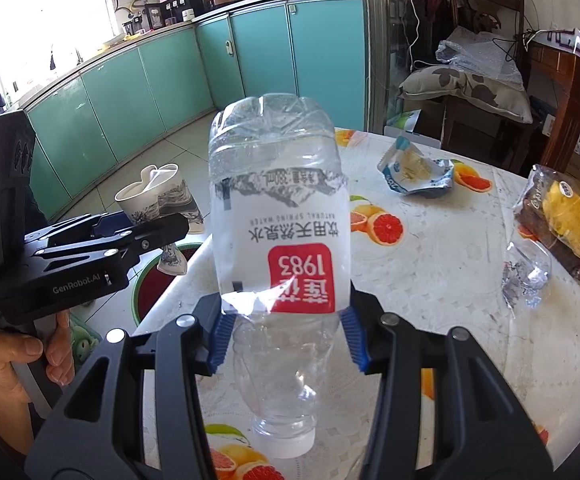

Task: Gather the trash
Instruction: 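Carry the paper cup and water bottle in both grippers over the red bin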

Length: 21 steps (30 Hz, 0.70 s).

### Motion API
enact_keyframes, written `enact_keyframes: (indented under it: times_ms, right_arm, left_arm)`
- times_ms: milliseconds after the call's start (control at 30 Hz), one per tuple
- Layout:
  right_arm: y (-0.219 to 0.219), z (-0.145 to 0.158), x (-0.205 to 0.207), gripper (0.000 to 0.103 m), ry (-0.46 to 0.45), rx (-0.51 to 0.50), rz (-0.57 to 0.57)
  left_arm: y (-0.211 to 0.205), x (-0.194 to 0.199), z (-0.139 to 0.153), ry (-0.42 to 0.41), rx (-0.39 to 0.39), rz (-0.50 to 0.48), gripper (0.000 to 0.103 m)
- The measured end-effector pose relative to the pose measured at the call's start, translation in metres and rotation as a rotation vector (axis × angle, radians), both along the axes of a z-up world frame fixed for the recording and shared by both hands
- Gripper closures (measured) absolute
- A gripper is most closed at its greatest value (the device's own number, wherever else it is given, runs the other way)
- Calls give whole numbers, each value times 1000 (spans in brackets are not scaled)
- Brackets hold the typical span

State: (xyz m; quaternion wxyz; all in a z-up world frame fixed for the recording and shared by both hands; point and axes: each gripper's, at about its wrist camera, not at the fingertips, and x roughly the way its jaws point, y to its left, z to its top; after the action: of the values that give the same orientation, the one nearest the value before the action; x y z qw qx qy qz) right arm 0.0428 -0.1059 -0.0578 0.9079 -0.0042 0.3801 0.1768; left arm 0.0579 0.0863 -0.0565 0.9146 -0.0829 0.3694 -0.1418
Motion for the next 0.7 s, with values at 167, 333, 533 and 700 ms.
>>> enact_keyframes:
  times_ms: [167, 333, 533, 700]
  right_arm:
    - [16, 3, 9, 57, 16, 31, 27]
    - [36, 1, 21, 57, 42, 62, 55]
    - [68, -3, 32, 57, 68, 77, 97]
    - [90, -9, 40, 57, 83, 85, 125]
  left_arm:
    - [21, 5, -6, 0, 14, 56, 50]
    - [45, 12, -13, 19, 29, 115, 50]
    - [75, 18, -26, 57, 13, 179, 50]
    - [92, 20, -35, 74, 64, 226, 50]
